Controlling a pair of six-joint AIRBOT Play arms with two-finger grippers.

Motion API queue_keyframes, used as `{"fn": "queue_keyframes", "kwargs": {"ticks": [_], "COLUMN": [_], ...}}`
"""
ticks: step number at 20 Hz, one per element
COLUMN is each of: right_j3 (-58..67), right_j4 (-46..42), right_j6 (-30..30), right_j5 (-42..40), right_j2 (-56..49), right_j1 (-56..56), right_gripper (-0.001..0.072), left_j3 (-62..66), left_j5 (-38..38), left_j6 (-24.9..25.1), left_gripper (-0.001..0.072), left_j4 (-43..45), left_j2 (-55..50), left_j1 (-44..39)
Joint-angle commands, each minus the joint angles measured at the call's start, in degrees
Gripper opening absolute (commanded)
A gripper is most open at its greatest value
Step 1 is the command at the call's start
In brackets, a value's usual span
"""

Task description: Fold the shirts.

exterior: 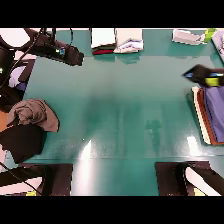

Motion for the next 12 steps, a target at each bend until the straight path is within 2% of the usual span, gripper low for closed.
{"fn": "queue_keyframes", "kwargs": {"ticks": [1, 2, 4, 5, 12], "right_j3": [0.2, 0.2, 0.2, 0.2, 0.2], "right_j4": [-4.2, -5.1, -5.4, -5.4, -5.3], "right_j6": [0.0, 0.0, 0.0, 0.0, 0.0], "right_j5": [-1.5, -1.5, -1.4, -1.5, -1.4], "right_j2": [-4.2, -5.1, -6.6, -7.1, -7.6], "right_j1": [15.0, 17.4, 20.7, 21.5, 22.3], "right_gripper": [0.0548, 0.0468, 0.0105, 0.0018, 0.0018], "left_j3": [0.0, 0.0, 0.0, 0.0, 0.0], "left_j5": [0.4, 0.4, 0.3, 0.3, 0.3], "left_j6": [0.0, 0.0, 0.0, 0.0, 0.0], "left_gripper": [0.0027, 0.0027, 0.0027, 0.0027, 0.0027], "left_j4": [0.1, 0.1, 0.1, 0.1, 0.1], "left_j2": [0.0, 0.0, 0.0, 0.0, 0.0], "left_j1": [0.1, 0.1, 0.1, 0.1, 0.1]}}
